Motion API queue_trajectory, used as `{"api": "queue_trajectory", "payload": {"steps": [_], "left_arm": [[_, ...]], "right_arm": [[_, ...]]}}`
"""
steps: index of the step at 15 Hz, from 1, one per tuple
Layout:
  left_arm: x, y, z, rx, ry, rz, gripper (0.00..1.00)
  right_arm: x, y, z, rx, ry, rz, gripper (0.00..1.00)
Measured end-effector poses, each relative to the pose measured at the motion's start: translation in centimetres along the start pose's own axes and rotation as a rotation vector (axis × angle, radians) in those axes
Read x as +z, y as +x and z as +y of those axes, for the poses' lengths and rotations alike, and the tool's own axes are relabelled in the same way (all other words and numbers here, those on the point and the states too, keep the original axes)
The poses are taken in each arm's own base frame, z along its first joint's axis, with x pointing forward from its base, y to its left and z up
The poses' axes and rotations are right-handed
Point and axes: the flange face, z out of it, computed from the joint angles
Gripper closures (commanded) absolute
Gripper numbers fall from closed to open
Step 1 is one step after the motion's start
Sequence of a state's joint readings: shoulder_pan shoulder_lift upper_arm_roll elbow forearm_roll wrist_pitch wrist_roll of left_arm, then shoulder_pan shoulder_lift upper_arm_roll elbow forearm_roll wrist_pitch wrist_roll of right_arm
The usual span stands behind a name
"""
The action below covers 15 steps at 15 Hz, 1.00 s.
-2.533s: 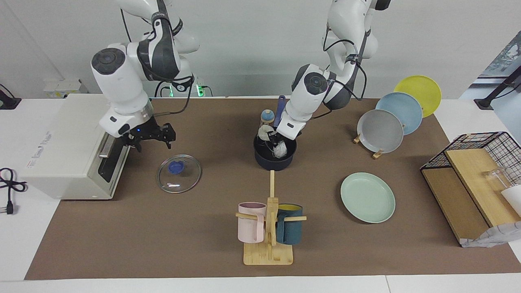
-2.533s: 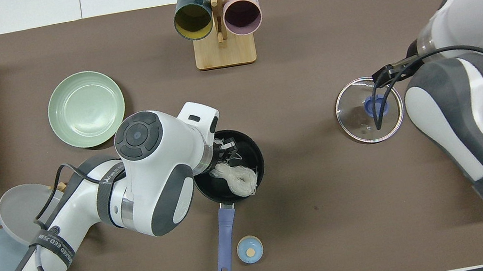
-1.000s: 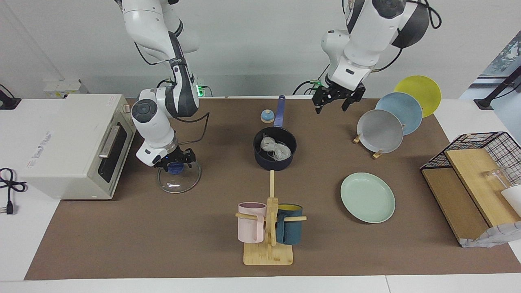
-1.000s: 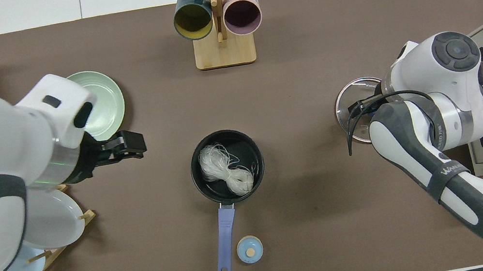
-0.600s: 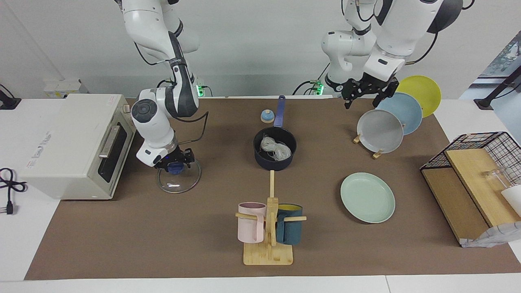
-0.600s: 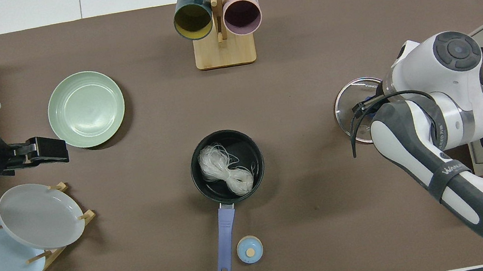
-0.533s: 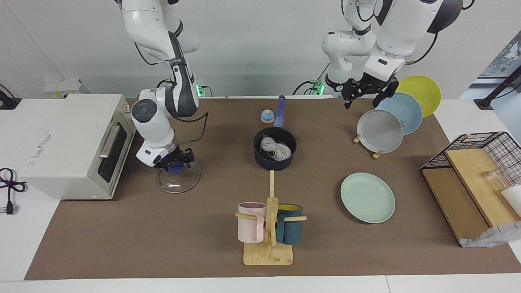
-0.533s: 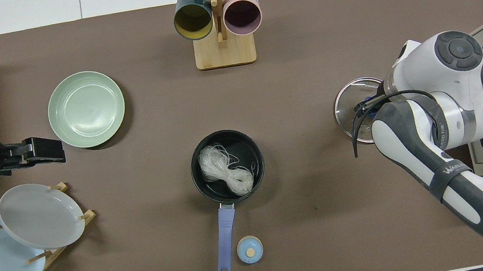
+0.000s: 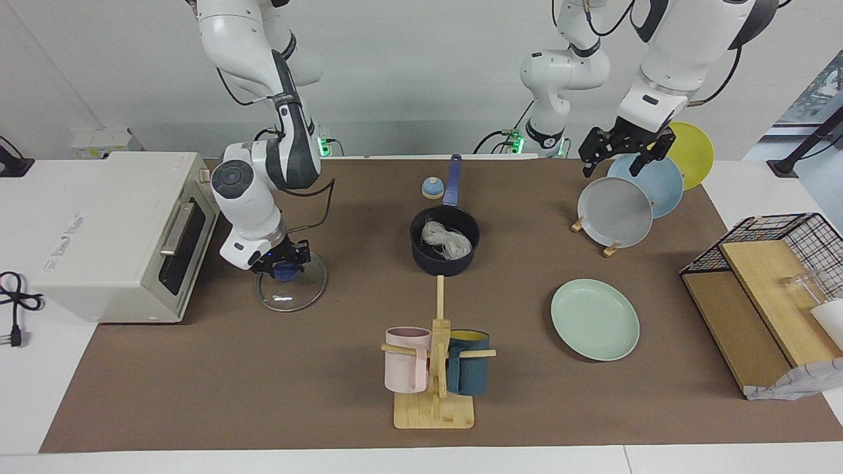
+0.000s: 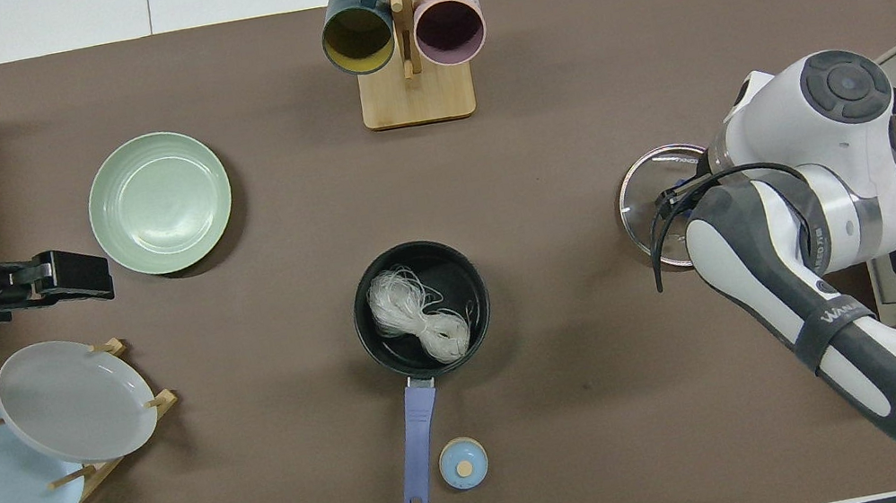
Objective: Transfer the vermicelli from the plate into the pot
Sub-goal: 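Withdraw the left gripper while the right gripper lifts the glass lid, then carry the glass lid with the right gripper over the saucepan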
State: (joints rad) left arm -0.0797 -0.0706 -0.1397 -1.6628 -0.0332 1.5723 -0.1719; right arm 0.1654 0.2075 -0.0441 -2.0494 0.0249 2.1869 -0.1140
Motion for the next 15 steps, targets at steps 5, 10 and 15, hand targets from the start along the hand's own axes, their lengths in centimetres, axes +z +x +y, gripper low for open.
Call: {"api": "queue_trajectory", "payload": {"steps": [5, 10, 15], "left_arm": [[2.0, 0.5, 0.4, 0.009, 0.013, -0.069, 0.00], [2.1, 0.5, 0.1, -0.002, -0.018, -0.086, 0.00], [1.8, 0.6, 0.0, -0.005, -0.022, -0.078, 0.00]], "right_arm": [[-5.6, 2.0, -3.6, -0.018, -0.001, -0.025, 0.69], [-11.9, 3.2, -14.9, 0.068, -0.018, -0.028, 0.68], [-12.1, 2.2, -25.0, 0.172, -0.026, -0.004, 0.68]]}}
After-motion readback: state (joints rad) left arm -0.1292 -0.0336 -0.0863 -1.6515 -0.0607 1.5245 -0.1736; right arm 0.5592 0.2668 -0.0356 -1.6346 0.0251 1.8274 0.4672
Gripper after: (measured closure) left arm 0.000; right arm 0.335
